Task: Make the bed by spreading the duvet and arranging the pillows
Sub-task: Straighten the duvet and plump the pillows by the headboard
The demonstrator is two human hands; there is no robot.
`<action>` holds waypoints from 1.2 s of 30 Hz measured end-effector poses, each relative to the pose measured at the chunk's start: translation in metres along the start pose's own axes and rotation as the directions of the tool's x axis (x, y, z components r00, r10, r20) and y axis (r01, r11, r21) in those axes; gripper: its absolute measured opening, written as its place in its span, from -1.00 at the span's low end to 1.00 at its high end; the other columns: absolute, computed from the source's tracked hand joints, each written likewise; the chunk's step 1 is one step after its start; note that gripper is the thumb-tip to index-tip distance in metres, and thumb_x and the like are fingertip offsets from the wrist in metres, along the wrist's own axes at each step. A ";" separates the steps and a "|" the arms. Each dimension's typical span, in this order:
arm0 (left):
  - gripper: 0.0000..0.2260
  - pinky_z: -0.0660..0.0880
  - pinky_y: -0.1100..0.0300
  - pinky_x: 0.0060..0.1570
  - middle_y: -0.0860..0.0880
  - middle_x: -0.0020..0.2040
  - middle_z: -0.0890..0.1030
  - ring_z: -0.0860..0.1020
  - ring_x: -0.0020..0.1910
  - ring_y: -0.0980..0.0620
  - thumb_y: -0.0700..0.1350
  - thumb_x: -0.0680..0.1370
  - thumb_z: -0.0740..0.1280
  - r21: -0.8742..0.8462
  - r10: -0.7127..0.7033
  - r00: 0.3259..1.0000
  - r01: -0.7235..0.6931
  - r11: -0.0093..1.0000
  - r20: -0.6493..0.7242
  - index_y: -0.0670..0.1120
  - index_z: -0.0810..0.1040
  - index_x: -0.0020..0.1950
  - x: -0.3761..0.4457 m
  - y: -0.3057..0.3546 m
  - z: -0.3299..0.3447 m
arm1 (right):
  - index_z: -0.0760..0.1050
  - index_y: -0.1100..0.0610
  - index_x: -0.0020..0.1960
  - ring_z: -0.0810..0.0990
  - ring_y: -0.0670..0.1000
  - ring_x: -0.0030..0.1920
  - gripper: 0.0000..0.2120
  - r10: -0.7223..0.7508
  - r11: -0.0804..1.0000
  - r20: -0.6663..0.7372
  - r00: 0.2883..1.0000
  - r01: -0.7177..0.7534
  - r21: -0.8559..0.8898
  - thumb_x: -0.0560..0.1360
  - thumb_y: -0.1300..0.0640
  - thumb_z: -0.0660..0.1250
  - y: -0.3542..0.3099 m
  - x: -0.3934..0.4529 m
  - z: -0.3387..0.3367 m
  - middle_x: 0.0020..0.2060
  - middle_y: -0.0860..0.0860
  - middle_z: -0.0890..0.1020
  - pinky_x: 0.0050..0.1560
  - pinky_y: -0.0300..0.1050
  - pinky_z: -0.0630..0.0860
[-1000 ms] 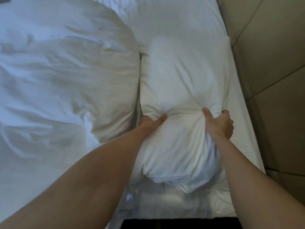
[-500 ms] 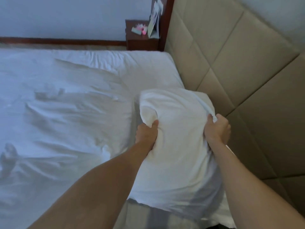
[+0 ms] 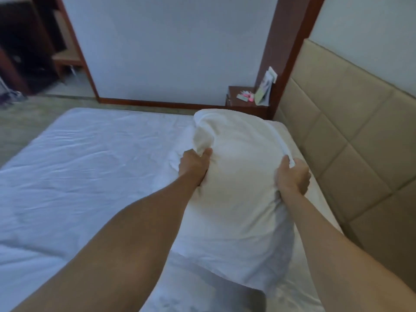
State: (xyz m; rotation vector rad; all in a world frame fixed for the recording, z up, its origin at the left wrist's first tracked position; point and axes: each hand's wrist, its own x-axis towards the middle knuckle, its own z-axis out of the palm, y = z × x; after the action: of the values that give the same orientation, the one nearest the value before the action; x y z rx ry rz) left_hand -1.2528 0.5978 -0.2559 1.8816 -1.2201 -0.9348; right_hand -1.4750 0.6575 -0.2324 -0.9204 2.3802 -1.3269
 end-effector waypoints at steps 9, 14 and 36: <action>-0.50 0.50 0.01 0.04 -0.14 0.06 0.63 0.58 0.07 -0.21 0.25 0.47 0.36 0.094 -0.025 0.955 0.055 0.994 -0.296 -0.13 0.54 0.17 0.070 -0.083 -0.225 | 0.58 0.15 0.07 0.56 0.28 0.09 -0.67 -0.061 0.990 0.222 0.973 0.030 0.141 0.60 -0.08 0.19 -0.102 -0.156 0.150 0.05 0.21 0.62 0.09 0.07 0.48; -0.53 0.36 -0.11 0.28 -0.13 0.26 0.45 0.40 0.30 -0.19 0.07 0.46 0.41 0.247 -0.107 0.951 0.182 0.952 -0.290 -0.09 0.38 0.28 0.108 -0.145 -0.299 | 0.42 0.16 -0.29 0.58 0.22 -0.08 -0.66 -0.174 0.984 0.529 0.830 0.167 0.061 0.56 -0.02 0.19 -0.111 -0.203 0.209 -0.23 0.16 0.56 -0.16 -0.04 0.40; -0.56 0.49 0.02 0.04 -0.16 0.27 0.44 0.50 0.16 -0.12 0.06 0.58 0.32 0.263 -0.336 0.799 0.230 0.937 0.499 -0.16 0.36 0.34 0.072 -0.217 -0.086 | 0.41 0.13 -0.26 0.49 0.14 -0.24 -0.87 0.133 0.909 0.650 0.748 0.169 -0.381 0.44 0.15 0.29 0.018 -0.119 0.192 -0.29 0.06 0.48 -0.34 -0.19 0.31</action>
State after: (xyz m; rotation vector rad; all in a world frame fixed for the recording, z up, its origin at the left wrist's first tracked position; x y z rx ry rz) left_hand -1.0647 0.6128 -0.4108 2.0639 -1.4013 -1.6525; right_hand -1.2938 0.6130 -0.3609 -1.2690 2.0677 -0.3400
